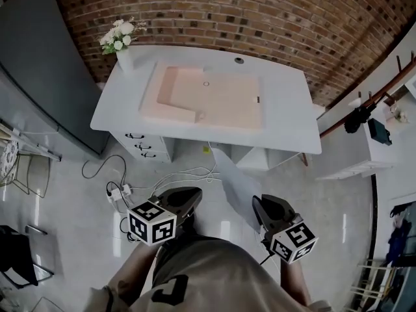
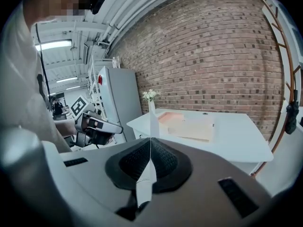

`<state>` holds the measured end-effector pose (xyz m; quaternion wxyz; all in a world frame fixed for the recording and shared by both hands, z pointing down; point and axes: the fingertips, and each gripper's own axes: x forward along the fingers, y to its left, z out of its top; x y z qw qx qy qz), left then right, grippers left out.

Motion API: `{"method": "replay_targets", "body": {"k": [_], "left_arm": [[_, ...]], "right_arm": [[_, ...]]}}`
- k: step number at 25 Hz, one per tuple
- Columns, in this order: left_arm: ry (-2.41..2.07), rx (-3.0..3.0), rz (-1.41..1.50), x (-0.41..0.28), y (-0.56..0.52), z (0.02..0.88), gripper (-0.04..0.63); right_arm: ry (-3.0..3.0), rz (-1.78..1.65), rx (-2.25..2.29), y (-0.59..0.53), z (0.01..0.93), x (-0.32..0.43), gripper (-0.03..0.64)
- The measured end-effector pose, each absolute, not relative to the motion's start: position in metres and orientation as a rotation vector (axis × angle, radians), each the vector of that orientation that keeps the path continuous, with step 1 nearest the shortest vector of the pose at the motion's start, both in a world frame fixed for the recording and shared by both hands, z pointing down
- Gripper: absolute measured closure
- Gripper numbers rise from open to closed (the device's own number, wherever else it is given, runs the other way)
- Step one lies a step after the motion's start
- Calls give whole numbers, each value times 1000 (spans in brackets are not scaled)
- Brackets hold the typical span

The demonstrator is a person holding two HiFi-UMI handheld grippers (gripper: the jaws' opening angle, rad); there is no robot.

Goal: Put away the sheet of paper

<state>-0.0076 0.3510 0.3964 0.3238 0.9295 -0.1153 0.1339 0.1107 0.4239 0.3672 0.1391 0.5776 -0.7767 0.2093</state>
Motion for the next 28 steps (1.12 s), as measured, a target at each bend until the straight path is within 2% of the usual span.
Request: {"method": "replay_targets", "body": {"k": [16, 28], "left_arm": [[-365, 2378, 301, -55, 264, 412, 577], [-473, 2360, 278, -57, 232, 411, 578]], "right_arm": [[-2261, 586, 1581, 321, 366, 73, 594], [-2359, 772, 1651, 271, 362, 109, 594]]}}
